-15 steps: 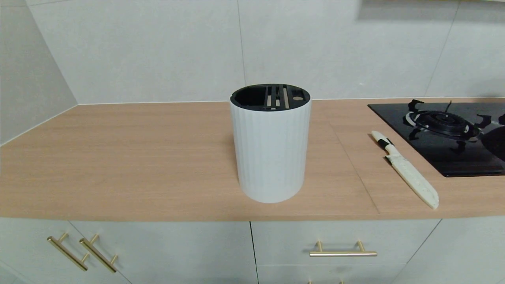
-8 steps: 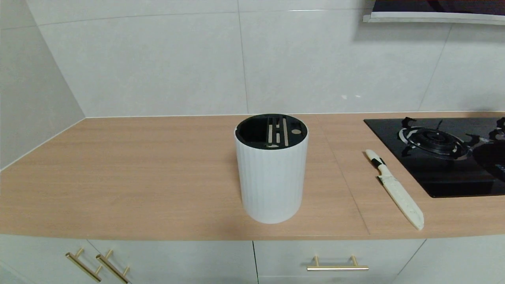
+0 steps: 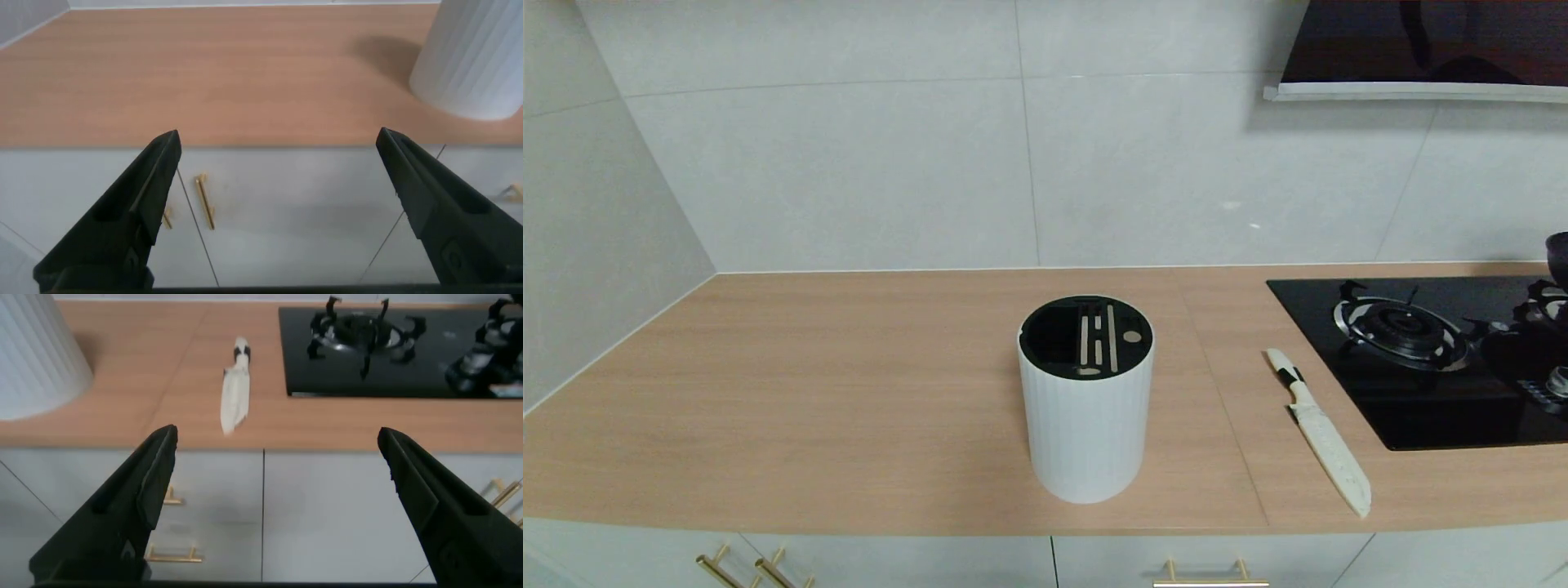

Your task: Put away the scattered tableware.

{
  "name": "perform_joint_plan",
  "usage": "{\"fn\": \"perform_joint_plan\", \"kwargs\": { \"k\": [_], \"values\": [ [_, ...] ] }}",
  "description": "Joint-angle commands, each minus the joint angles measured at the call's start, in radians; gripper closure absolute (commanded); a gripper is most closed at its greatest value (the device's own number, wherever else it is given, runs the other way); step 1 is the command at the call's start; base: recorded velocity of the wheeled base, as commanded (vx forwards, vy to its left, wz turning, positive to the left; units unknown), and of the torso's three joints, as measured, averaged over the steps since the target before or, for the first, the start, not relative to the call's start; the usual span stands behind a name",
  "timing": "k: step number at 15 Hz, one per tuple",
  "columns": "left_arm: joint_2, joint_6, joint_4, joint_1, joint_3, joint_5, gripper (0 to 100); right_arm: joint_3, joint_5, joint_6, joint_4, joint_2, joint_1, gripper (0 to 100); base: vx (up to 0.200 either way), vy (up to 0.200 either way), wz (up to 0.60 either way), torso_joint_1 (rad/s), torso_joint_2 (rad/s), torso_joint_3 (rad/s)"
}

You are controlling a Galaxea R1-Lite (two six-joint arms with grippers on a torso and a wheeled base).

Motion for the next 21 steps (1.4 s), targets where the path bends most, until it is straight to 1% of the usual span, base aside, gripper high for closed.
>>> {"fn": "perform_joint_plan", "kwargs": {
  "k": [1,4,8,12,13,21],
  "values": [
    [0.000,0.000,0.000,0.000,0.000,0.002,0,0.000,0.000,-0.001,0.000,0.002,0.000,0,0.000,0.000,0.00,0.276,-0.60,-0.320],
    [0.002,0.000,0.000,0.000,0.000,0.000,0,-0.001,0.000,0.001,0.000,0.002,0.000,0,0.000,0.000,0.00,0.273,-0.55,-0.292],
    [0.000,0.000,0.000,0.000,0.000,0.000,0,-0.001,0.000,0.001,-0.001,0.002,0.002,0,0.000,0.000,0.00,0.183,-0.38,-0.194],
    [0.000,0.000,0.000,0.000,0.000,0.000,0,-0.001,0.000,-0.001,-0.001,0.002,0.000,0,0.000,0.000,0.00,0.009,-0.02,-0.009],
    [0.002,0.000,0.000,0.000,0.000,0.000,0,-0.001,0.000,-0.001,-0.001,0.002,0.000,0,0.000,0.000,-0.60,0.012,0.00,0.007],
    [0.000,0.000,0.000,0.000,0.000,0.002,0,0.000,0.002,-0.001,-0.001,0.002,0.000,0,0.000,0.000,0.00,0.000,0.00,0.000]
  ]
}}
